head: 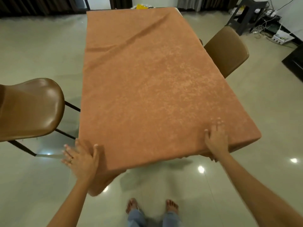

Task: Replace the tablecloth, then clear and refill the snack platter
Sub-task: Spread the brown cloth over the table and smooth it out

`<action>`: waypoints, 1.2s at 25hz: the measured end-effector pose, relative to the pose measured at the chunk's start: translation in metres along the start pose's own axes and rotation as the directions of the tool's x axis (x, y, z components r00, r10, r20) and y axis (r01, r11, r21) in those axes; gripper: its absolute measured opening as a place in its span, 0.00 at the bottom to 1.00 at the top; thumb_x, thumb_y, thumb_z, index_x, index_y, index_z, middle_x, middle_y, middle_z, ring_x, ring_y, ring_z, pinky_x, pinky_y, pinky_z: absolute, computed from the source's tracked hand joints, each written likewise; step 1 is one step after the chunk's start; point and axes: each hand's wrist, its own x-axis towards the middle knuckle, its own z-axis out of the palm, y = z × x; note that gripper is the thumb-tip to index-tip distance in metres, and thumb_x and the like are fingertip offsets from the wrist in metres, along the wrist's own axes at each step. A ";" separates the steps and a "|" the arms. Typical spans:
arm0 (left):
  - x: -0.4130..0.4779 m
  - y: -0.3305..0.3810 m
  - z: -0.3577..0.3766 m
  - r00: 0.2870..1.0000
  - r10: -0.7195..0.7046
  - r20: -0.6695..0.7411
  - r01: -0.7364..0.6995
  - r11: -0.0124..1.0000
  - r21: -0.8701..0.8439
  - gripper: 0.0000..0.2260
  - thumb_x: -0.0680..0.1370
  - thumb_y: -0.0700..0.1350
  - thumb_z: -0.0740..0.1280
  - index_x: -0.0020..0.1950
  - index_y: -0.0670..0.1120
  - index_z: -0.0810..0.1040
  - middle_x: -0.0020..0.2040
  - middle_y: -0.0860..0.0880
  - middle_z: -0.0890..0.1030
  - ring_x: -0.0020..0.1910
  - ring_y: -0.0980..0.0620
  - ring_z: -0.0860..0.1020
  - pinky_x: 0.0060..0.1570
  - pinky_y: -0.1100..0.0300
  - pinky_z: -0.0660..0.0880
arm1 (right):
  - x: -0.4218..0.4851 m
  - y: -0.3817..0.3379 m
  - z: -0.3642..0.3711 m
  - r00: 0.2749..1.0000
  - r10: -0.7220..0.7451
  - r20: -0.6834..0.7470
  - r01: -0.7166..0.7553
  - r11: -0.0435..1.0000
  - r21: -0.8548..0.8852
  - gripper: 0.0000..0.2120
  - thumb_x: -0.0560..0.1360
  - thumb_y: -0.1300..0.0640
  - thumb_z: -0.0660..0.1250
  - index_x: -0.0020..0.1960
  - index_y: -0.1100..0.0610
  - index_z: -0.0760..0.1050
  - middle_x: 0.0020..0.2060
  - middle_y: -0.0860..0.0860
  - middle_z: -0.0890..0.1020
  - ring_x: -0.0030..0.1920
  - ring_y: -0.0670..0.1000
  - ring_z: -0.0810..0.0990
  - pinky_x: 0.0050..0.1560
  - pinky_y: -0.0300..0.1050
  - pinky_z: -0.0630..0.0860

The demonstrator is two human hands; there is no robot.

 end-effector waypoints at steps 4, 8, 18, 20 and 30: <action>-0.048 -0.007 0.021 0.991 -0.128 0.026 0.129 0.991 -0.031 0.41 0.73 0.64 0.50 0.76 0.37 0.50 0.74 0.28 0.49 0.75 0.31 0.46 0.72 0.38 0.43 | 0.053 0.108 -0.034 0.976 0.162 0.147 -0.154 0.986 -0.063 0.44 0.72 0.30 0.48 0.78 0.57 0.46 0.76 0.62 0.48 0.76 0.62 0.45 0.75 0.58 0.44; -0.051 -0.001 0.039 0.983 -0.181 0.036 0.183 0.981 -0.064 0.43 0.72 0.67 0.48 0.78 0.40 0.45 0.76 0.31 0.44 0.75 0.33 0.42 0.71 0.38 0.40 | 0.054 0.124 -0.028 0.964 0.143 0.223 -0.139 0.990 -0.034 0.47 0.69 0.26 0.46 0.78 0.53 0.43 0.77 0.57 0.46 0.77 0.58 0.43 0.74 0.57 0.39; 0.018 -0.003 0.022 0.990 -0.060 0.128 0.052 0.997 0.063 0.39 0.79 0.63 0.52 0.78 0.40 0.41 0.76 0.33 0.44 0.76 0.37 0.42 0.73 0.44 0.39 | 0.024 0.124 -0.005 0.987 0.134 0.093 -0.139 0.990 0.040 0.45 0.70 0.29 0.48 0.78 0.56 0.45 0.77 0.60 0.48 0.76 0.60 0.45 0.73 0.59 0.40; 0.031 -0.001 0.016 0.983 -0.070 0.167 0.062 0.997 0.054 0.39 0.79 0.62 0.54 0.78 0.40 0.40 0.77 0.34 0.42 0.76 0.38 0.41 0.73 0.44 0.38 | 0.018 0.120 -0.002 0.982 0.161 0.095 -0.163 0.986 0.018 0.43 0.74 0.31 0.51 0.78 0.57 0.46 0.77 0.61 0.48 0.76 0.60 0.44 0.74 0.59 0.41; 0.073 0.033 0.027 0.962 0.242 0.124 -0.255 0.962 0.101 0.38 0.72 0.69 0.39 0.79 0.53 0.49 0.79 0.46 0.47 0.77 0.43 0.41 0.74 0.45 0.37 | 0.036 -0.131 0.045 0.928 -0.373 -0.002 0.370 0.920 0.131 0.33 0.76 0.43 0.49 0.74 0.62 0.60 0.74 0.64 0.58 0.76 0.62 0.52 0.74 0.55 0.44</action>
